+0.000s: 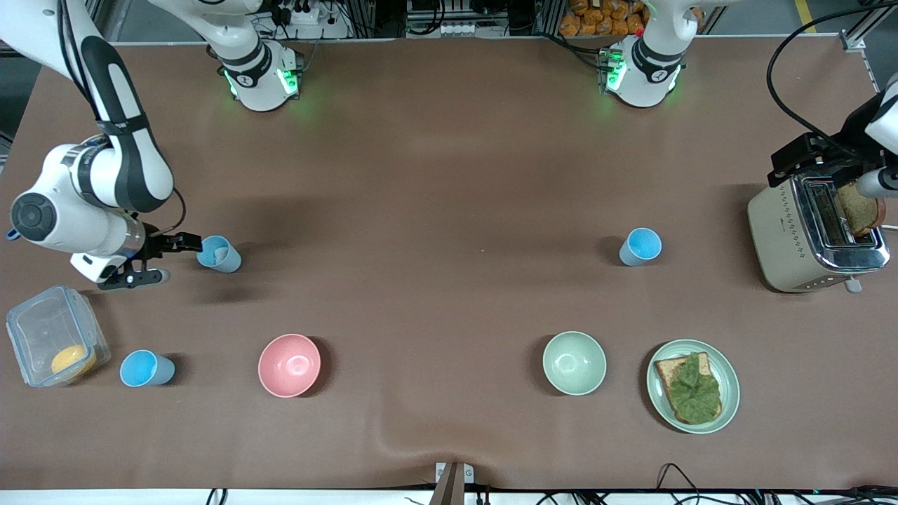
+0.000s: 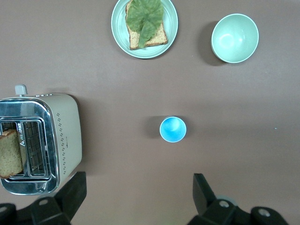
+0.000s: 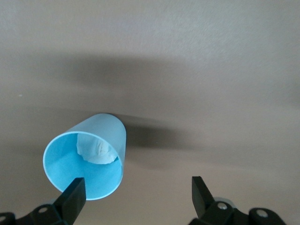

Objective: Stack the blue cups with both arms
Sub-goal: 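Reach the right gripper to the blue cup beside the saucepan, then close the right gripper on the blue cup and lift it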

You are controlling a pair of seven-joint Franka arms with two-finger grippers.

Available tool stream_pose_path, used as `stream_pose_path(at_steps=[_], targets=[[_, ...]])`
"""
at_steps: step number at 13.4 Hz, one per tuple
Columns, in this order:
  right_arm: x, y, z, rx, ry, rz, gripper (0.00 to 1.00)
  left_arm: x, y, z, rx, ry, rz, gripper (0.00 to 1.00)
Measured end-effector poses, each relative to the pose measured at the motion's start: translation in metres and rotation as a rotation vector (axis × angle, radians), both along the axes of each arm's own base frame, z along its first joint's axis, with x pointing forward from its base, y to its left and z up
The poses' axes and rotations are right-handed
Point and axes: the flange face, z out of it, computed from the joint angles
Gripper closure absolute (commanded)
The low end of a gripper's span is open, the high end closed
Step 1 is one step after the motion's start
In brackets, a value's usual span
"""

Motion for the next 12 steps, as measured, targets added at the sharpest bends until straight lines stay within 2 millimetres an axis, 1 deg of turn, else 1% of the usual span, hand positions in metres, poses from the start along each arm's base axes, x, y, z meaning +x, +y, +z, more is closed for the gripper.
stream_pose_path(at_steps=[1, 2, 4, 5, 8, 11, 12], targets=[[-0.002, 0.0, -0.006, 0.004, 0.011, 0.014, 0.42, 0.0, 0.0, 0.0, 0.0, 0.0, 0.0, 0.0], [-0.003, 0.0, -0.011, 0.009, 0.021, 0.026, 0.6, 0.0, 0.0, 0.0, 0.0, 0.001, 0.0, 0.0], [-0.005, 0.001, -0.023, 0.022, 0.039, 0.022, 0.95, 0.0, 0.001, -0.001, 0.0, 0.003, 0.002, 0.0], [-0.006, 0.002, -0.028, 0.031, 0.047, 0.015, 1.0, 0.0, 0.001, -0.001, 0.0, 0.004, 0.002, 0.0], [-0.007, 0.004, -0.038, 0.051, 0.06, -0.001, 1.0, 0.0, 0.001, -0.001, 0.0, 0.004, 0.003, 0.0], [-0.004, 0.012, -0.034, 0.089, 0.061, -0.031, 1.0, 0.0, 0.002, -0.001, 0.0, 0.005, 0.003, 0.0], [-0.002, 0.018, -0.03, 0.109, 0.071, -0.046, 1.0, 0.0, 0.002, -0.001, 0.0, 0.006, 0.003, 0.0]])
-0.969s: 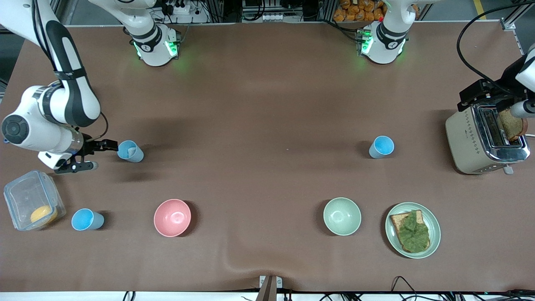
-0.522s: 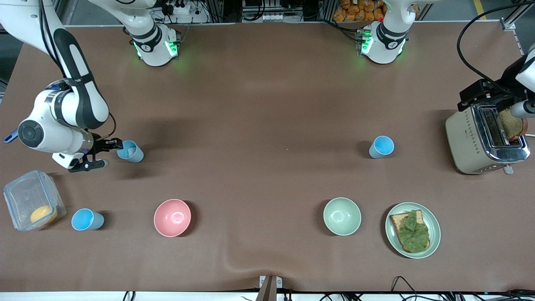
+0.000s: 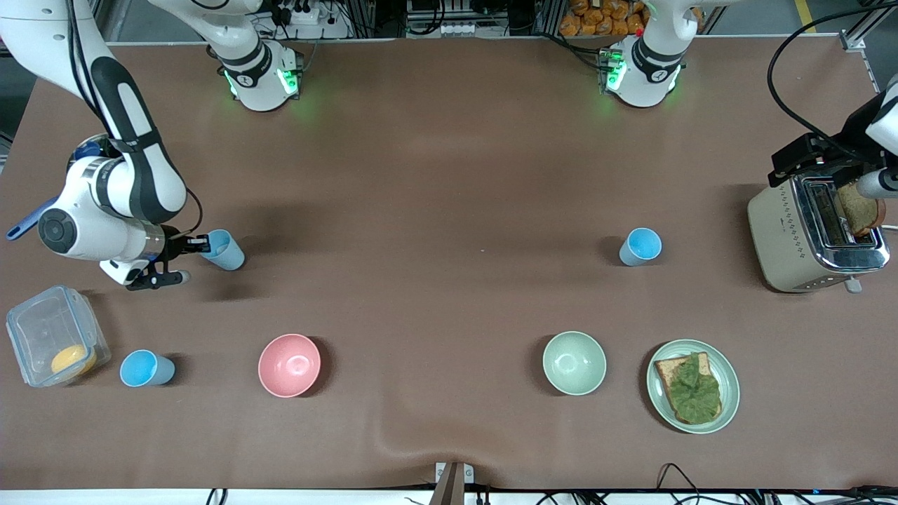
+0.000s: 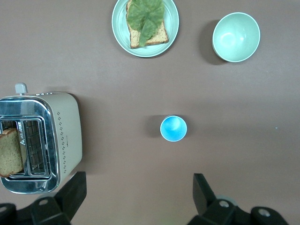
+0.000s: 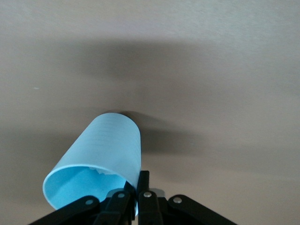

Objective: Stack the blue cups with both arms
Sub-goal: 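Close the right gripper on the blue cup and lift it, then carry the blue cup to the table middle and set it down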

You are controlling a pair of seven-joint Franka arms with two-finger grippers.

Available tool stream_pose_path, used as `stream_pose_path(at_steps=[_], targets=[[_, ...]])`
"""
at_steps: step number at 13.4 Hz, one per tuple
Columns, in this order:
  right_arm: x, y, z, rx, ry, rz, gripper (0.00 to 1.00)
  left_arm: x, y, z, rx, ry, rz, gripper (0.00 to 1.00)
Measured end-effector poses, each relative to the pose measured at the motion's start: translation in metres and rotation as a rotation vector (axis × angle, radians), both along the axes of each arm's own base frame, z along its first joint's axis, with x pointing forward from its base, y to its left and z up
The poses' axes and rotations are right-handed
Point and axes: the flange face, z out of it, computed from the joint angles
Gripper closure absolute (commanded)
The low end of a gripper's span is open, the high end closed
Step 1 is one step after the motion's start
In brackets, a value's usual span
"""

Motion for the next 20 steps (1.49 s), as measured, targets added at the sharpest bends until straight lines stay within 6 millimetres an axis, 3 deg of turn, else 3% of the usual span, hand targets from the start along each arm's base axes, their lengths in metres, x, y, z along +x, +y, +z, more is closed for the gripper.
stream_pose_path(at_steps=[2, 4, 6, 9, 11, 13, 15, 17, 18, 19, 20], targets=[[0.013, 0.031, 0.019, 0.023, 0.041, -0.043, 1.0, 0.0, 0.0, 0.0, 0.0, 0.001, 0.0, 0.0], [0.03, 0.084, 0.047, 0.023, 0.065, -0.097, 1.0, 0.0, 0.0, -0.001, 0.0, 0.001, 0.001, 0.0], [0.036, 0.161, 0.069, 0.041, 0.084, -0.182, 1.0, 0.001, 0.0, -0.002, 0.0, 0.004, -0.001, 0.0], [0.017, 0.305, 0.088, 0.039, 0.109, -0.306, 1.0, 0.006, -0.001, -0.013, 0.0, 0.024, -0.003, 0.0], [0.0, 0.386, 0.084, 0.027, 0.101, -0.365, 1.0, 0.009, -0.002, -0.018, 0.0, 0.034, -0.003, 0.0], [-0.013, 0.44, 0.066, 0.009, 0.097, -0.384, 1.0, 0.01, -0.003, -0.021, 0.0, 0.039, -0.006, 0.0], [-0.023, 0.478, 0.039, -0.01, 0.099, -0.384, 1.0, 0.012, -0.004, -0.027, 0.0, 0.052, -0.007, 0.0], [-0.031, 0.497, 0.011, -0.035, 0.112, -0.376, 1.0, 0.017, -0.004, -0.04, 0.0, 0.077, -0.007, 0.0], [-0.032, 0.5, 0.001, -0.043, 0.117, -0.374, 0.87, 0.021, -0.003, -0.048, 0.0, 0.091, -0.006, 0.0], [-0.031, 0.502, -0.006, -0.044, 0.115, -0.375, 0.15, 0.024, -0.003, -0.056, 0.001, 0.104, -0.006, 0.0], [-0.029, 0.504, -0.004, -0.039, 0.11, -0.375, 0.0, 0.026, -0.002, -0.062, 0.003, 0.115, -0.005, 0.0]])
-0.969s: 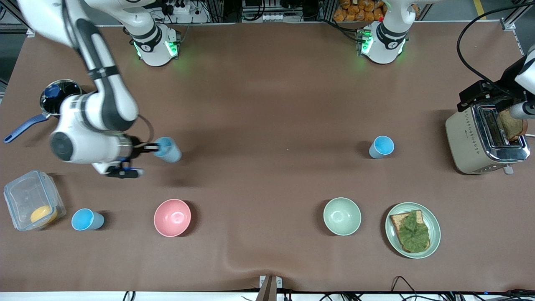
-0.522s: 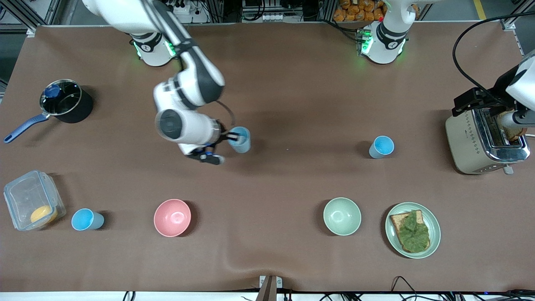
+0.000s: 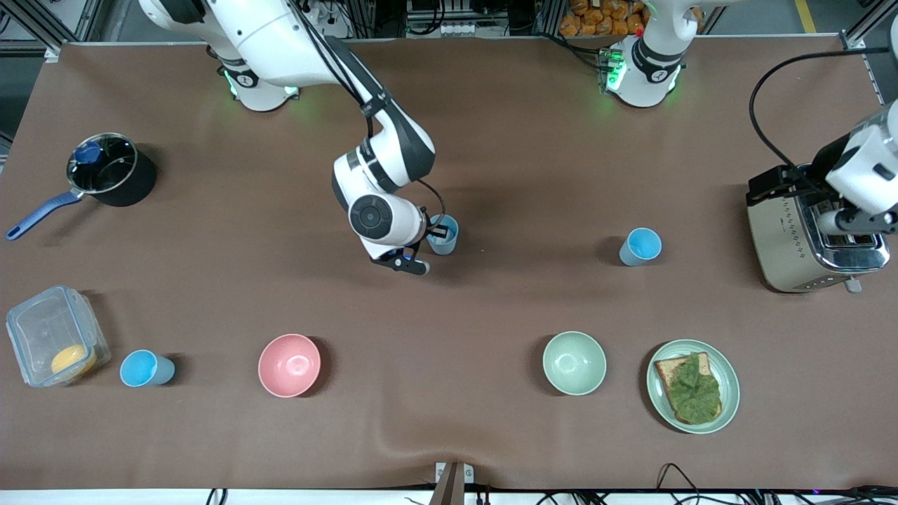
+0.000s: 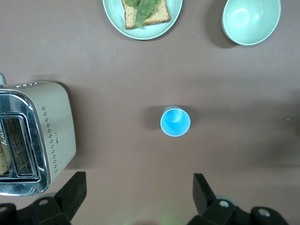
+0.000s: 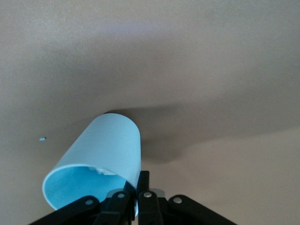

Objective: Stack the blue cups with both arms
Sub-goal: 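Carry the blue cup to the table middle and set it down, then open the right gripper and withdraw while the left gripper reaches the cup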

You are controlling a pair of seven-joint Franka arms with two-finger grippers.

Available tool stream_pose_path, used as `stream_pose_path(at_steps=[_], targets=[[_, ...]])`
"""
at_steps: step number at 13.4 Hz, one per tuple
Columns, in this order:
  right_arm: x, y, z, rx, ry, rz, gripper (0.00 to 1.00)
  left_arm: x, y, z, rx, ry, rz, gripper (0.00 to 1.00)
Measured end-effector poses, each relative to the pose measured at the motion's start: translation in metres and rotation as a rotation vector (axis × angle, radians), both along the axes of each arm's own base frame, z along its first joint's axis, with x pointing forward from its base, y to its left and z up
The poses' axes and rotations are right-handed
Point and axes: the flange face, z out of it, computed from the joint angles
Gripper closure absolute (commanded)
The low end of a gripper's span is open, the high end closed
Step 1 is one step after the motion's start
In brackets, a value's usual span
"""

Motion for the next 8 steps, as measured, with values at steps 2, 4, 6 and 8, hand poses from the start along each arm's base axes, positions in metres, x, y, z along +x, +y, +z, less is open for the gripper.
stream_pose_path(at_steps=[2, 4, 6, 8], targets=[[0.004, 0.003, 0.006, 0.01, -0.015, 0.0, 0.0, 0.002, 0.001, -0.005, 0.001, 0.008, 0.001, 0.0], [0.016, 0.005, 0.028, 0.021, -0.021, 0.004, 0.0, 0.002, 0.0, -0.004, 0.001, 0.007, 0.0, 0.0], [0.039, -0.01, 0.065, 0.011, 0.013, 0.007, 0.0, 0.002, -0.005, -0.007, 0.001, 0.013, -0.009, 0.0], [0.072, -0.056, 0.101, -0.034, 0.025, -0.017, 0.0, 0.004, -0.021, -0.024, -0.002, 0.044, -0.03, 0.0]])
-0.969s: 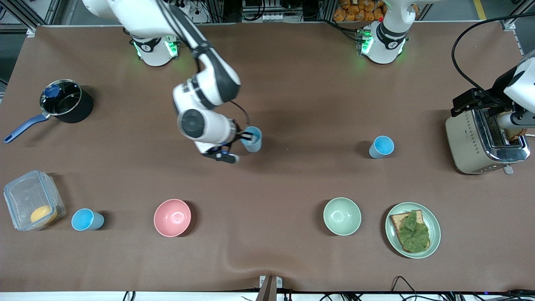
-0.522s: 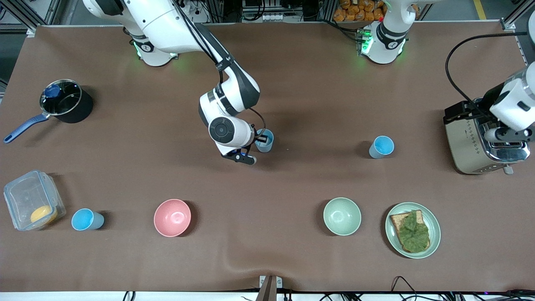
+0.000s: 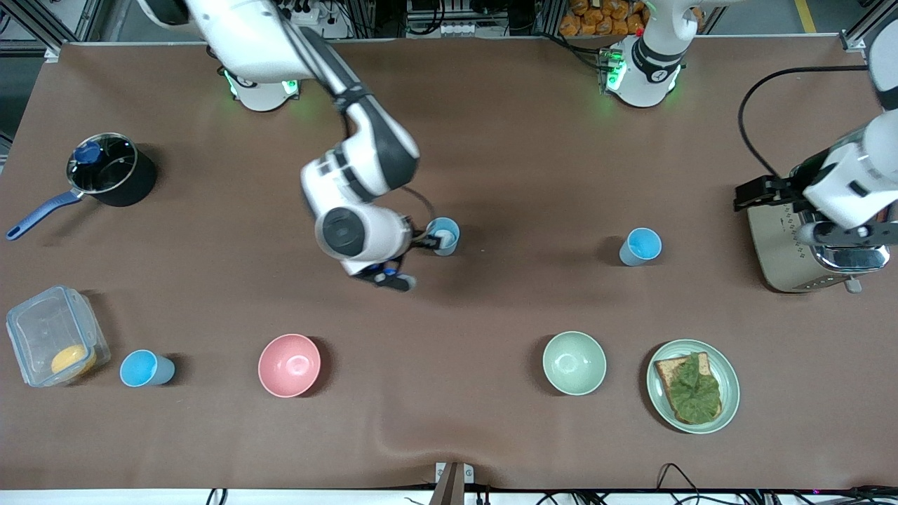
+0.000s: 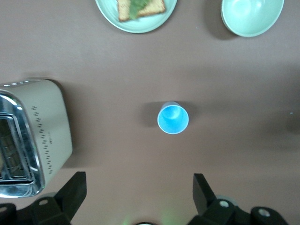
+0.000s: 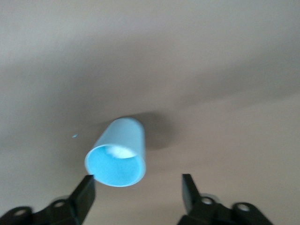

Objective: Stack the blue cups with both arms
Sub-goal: 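Open the right gripper and withdraw while the left gripper reaches the cup, then grasp the blue cup with the left gripper while the right gripper returns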

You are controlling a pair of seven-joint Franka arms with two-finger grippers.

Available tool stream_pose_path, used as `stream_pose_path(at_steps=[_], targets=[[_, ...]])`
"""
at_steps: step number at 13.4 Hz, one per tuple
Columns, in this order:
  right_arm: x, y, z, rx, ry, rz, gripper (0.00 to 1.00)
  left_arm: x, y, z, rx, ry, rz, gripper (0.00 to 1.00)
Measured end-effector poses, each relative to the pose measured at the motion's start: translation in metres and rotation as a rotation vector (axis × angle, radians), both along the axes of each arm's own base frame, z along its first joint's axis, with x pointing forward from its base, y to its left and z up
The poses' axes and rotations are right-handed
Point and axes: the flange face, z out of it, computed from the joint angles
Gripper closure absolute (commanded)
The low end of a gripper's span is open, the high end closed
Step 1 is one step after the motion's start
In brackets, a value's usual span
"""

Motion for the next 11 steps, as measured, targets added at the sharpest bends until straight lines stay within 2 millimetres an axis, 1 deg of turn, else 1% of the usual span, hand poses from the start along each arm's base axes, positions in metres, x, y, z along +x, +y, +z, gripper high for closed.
stream_pose_path(at_steps=[1, 2, 4, 6, 7, 8, 9, 11], targets=[[0.016, -0.028, 0.017, -0.037, -0.025, -0.009, 0.0, 0.002, -0.014, -0.015, -0.002, 0.015, 0.002, 0.0], [0.028, -0.053, 0.032, -0.08, -0.053, -0.015, 0.0, 0.003, -0.029, -0.033, 0.001, 0.023, 0.013, 0.0], [0.037, -0.089, 0.054, -0.138, -0.065, -0.026, 0.0, -0.001, -0.056, -0.069, 0.006, 0.038, 0.017, 0.0], [0.046, -0.121, 0.071, -0.125, -0.078, 0.009, 0.0, -0.008, -0.074, -0.103, -0.01, 0.044, 0.014, 0.0], [0.052, -0.142, 0.078, -0.105, -0.091, 0.041, 0.0, -0.012, -0.077, -0.119, -0.018, 0.039, 0.016, 0.0], [0.058, -0.166, 0.087, -0.089, -0.104, 0.064, 0.0, -0.015, -0.078, -0.135, -0.022, 0.035, 0.019, 0.0], [0.063, -0.195, 0.097, -0.076, -0.114, 0.072, 0.0, -0.02, -0.077, -0.152, -0.023, 0.034, 0.024, 0.0], [0.066, -0.259, 0.116, -0.048, -0.137, 0.085, 0.0, -0.031, -0.074, -0.181, -0.021, 0.039, 0.028, 0.0]])
